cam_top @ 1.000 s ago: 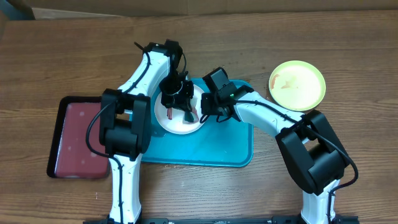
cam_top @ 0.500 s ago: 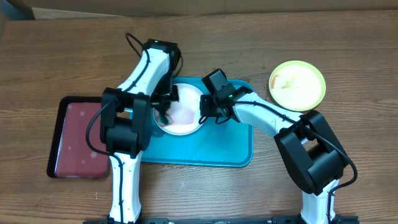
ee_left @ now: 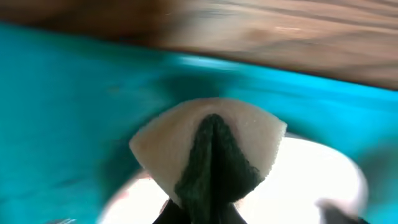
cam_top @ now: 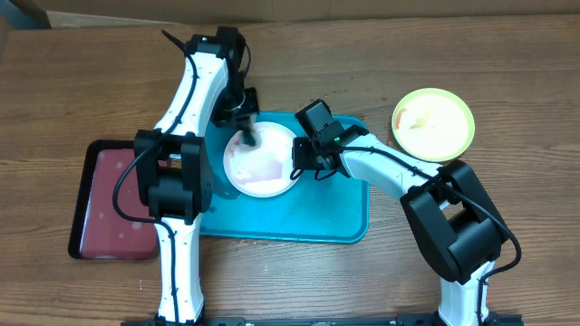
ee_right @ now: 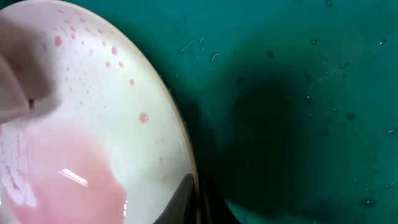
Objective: Clean dirty plates on tray and stack at the side
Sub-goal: 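Scrub the white plate with the sponge in the left gripper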
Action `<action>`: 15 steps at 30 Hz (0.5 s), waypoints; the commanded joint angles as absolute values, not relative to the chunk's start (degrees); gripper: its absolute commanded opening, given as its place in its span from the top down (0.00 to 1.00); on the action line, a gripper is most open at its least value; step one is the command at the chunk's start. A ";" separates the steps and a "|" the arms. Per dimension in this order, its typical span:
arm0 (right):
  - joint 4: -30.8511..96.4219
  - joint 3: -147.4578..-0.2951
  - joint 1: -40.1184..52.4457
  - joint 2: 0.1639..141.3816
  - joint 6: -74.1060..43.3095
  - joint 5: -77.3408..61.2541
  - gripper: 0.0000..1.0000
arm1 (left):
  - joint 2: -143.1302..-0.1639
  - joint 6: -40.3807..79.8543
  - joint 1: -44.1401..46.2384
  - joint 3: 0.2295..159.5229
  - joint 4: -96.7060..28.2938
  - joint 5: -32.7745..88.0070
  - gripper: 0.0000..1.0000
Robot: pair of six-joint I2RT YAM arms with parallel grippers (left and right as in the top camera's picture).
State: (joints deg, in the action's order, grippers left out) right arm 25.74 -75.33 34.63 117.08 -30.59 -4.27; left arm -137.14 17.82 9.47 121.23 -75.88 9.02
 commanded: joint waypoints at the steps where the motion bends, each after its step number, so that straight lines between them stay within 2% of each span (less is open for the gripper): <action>1: 26.20 -75.22 34.33 117.16 -30.06 -2.61 0.96 | -137.69 13.98 12.51 118.96 -74.35 20.62 0.96; 8: 26.11 -75.22 34.33 117.16 -30.06 -2.61 0.96 | -137.69 16.05 16.05 111.35 -71.00 18.63 0.96; 15: 26.70 -75.22 34.33 117.16 -30.04 -2.61 0.96 | -137.71 25.89 14.17 108.14 -72.38 -2.26 0.96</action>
